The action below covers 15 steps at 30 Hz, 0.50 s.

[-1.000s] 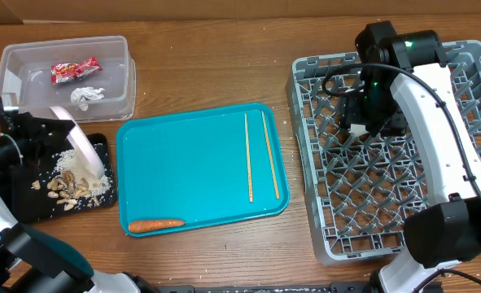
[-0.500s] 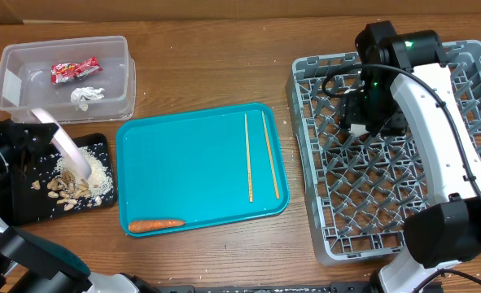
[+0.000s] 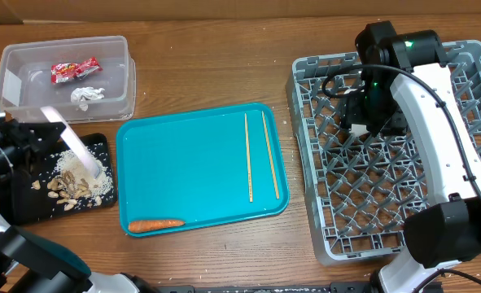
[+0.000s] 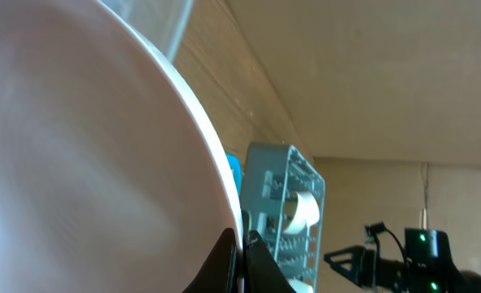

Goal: Sort waste into correct bins and load items into the dishwasher
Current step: 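Carry the emptied plate with the left gripper onto the teal tray and release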

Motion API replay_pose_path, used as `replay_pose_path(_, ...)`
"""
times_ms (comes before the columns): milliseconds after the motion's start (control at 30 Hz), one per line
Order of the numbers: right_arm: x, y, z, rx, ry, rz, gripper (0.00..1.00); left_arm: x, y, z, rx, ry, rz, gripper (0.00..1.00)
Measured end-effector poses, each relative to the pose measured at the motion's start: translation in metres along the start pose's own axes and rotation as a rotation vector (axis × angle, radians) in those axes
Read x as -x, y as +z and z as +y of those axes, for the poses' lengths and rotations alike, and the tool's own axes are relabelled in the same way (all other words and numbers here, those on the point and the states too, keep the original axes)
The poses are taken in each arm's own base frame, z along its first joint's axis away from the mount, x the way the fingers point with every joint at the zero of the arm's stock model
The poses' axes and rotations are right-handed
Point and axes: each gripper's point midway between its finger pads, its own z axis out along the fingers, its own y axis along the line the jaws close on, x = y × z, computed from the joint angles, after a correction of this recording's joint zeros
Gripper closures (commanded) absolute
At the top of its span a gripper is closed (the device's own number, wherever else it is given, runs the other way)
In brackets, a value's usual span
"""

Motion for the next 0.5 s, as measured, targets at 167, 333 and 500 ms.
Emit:
replay_pose_path(167,0.0,0.0,0.0,0.0,0.002,0.0,0.25,-0.03,0.036,-0.016,0.019,0.05,0.15,0.96)
replay_pose_path(333,0.002,0.001,-0.006,0.002,0.02,0.002,0.25,-0.078,0.096,-0.034,0.095,0.211,0.365,0.96)
replay_pose_path(500,0.003,0.001,-0.012,0.012,0.048,0.007,0.25,-0.14,0.171,-0.05,0.272,0.463,0.529,0.96)
